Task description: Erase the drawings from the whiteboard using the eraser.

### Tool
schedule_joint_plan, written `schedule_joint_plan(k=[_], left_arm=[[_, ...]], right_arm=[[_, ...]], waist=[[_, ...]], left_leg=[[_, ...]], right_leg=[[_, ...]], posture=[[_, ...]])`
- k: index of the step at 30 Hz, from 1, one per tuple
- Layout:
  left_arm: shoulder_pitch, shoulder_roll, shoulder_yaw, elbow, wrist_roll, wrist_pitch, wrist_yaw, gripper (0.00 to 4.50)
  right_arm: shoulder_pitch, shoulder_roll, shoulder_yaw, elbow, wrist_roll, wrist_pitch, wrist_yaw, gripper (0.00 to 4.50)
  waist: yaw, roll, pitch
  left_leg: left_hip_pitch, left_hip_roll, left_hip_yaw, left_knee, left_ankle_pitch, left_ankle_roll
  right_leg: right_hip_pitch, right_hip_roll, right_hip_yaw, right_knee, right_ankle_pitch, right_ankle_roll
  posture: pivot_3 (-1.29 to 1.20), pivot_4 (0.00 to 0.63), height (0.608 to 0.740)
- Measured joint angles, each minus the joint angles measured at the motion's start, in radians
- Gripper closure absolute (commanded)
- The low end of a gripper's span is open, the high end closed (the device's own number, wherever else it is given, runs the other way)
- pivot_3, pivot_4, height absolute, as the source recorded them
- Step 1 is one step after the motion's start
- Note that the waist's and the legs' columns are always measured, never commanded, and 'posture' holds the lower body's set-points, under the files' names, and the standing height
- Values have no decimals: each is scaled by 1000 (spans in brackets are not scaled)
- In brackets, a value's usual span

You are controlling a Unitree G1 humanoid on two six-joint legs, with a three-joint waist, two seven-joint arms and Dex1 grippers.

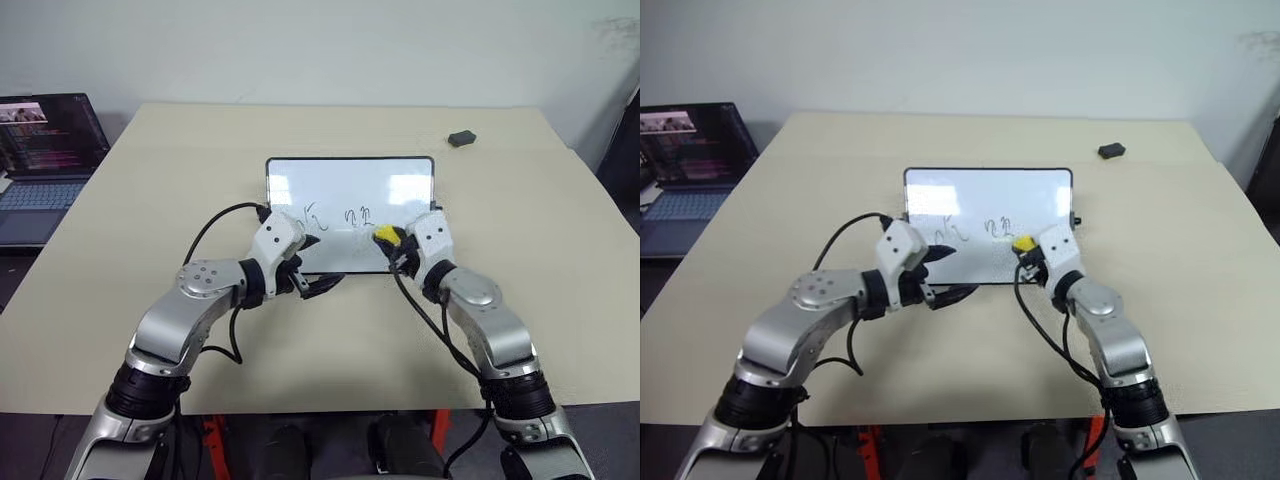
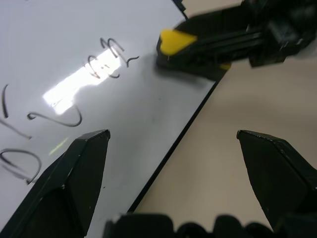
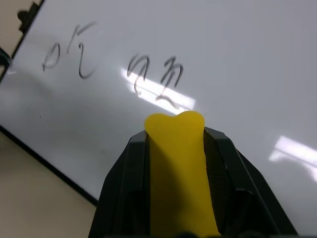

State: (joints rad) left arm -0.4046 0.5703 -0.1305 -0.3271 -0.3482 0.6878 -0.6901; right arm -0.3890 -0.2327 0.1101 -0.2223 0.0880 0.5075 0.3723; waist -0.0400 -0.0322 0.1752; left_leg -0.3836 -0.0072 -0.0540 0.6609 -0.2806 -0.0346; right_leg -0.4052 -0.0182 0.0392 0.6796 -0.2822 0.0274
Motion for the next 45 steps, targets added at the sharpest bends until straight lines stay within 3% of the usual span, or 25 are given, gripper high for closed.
schedule_joint_plan(k=[5,14,19,23,29,32,37,45], left_arm=[[19,-27,43,-13,-3,0,54,0],[170,-106,145,-104,-3,-11,185,0],[218,-89,147,-145,-2,-2,206,0],[248,-64,158,-154,-1,8,210,0],[258,-68,188,-175,2,11,267,0],[258,-69,190,-181,1,28,286,0],[256,-64,188,-196,-8,51,283,0],[250,-48,189,-199,-8,58,262,0]], right_arm=[[0,-35,-43,-47,16,-8,14,3356],[128,-98,-175,-43,15,-253,15,3356],[160,-132,-170,-24,11,-341,57,3356],[176,-191,-106,12,-50,-520,112,3356],[175,-177,-75,123,-83,-657,115,3356],[128,-143,-54,167,-84,-662,107,3356],[-73,-86,-27,287,-100,-662,98,3356],[-317,-5,18,623,-175,-721,34,3356]], waist=[[11,0,0],[11,0,0],[7,0,0],[9,0,1],[11,0,1],[6,1,1],[8,1,1],[9,1,1]], left_leg=[[-5,0,0,0,0,0],[-2,0,0,0,0,0],[1,0,1,0,0,0],[1,0,1,0,0,0],[1,0,2,1,0,0],[2,0,2,1,0,0],[2,0,2,1,0,0],[1,0,2,1,0,0]], right_leg=[[-3,-1,0,-2,0,0],[-2,-1,0,0,0,0],[0,0,0,1,0,0],[0,0,0,1,0,0],[1,0,0,1,0,0],[1,0,1,1,0,0],[1,0,0,2,1,-1],[0,0,0,0,1,-1]], posture=[[0,150,740],[0,150,740],[0,150,740],[0,150,740],[0,150,740],[0,150,740],[0,150,740],[0,150,740]])
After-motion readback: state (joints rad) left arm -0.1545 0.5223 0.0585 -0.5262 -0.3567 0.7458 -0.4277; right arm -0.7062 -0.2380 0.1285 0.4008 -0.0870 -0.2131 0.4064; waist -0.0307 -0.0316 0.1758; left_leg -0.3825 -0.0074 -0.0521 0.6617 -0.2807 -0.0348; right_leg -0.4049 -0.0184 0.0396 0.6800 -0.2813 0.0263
